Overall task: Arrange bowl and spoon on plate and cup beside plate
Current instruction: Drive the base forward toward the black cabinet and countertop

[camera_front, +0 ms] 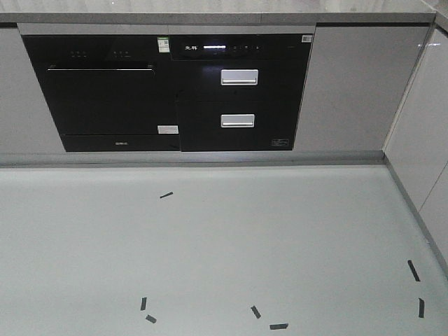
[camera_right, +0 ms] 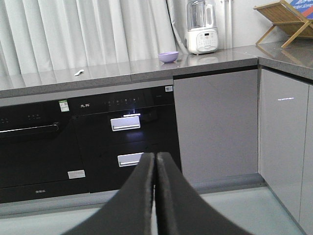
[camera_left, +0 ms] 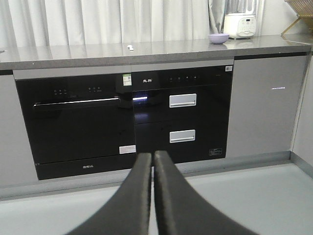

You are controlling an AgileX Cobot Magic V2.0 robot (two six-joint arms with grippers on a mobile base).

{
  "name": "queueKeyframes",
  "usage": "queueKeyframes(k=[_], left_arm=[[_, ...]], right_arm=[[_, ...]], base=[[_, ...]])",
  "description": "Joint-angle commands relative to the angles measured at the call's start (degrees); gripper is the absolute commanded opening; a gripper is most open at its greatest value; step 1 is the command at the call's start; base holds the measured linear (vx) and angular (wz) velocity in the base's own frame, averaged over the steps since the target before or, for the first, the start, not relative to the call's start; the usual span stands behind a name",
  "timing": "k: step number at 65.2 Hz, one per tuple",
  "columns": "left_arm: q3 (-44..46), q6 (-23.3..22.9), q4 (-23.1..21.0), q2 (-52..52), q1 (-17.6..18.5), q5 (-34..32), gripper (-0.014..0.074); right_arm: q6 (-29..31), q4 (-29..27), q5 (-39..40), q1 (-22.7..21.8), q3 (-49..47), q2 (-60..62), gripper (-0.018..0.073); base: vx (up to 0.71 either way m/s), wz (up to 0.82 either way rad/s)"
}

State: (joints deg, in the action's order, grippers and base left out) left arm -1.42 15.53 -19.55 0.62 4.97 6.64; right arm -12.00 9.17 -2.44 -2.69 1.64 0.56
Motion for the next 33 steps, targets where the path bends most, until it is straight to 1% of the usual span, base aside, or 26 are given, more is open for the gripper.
queueKeyframes(k=[1,33], left_arm=[[-1.4,0.1,-0.7,1.0,-0.1,-4.2,-0.0006],[-1.4,0.1,-0.7,1.0,-0.1,-4.2,-0.0006]], right_arm=[[0.5,0.2,4.3,-0.2,0.8,0.6,-0.0005],[0.5,0.2,4.3,-0.2,0.8,0.6,-0.0005]], base=[[0.00,0.00],[0.01,0.02]])
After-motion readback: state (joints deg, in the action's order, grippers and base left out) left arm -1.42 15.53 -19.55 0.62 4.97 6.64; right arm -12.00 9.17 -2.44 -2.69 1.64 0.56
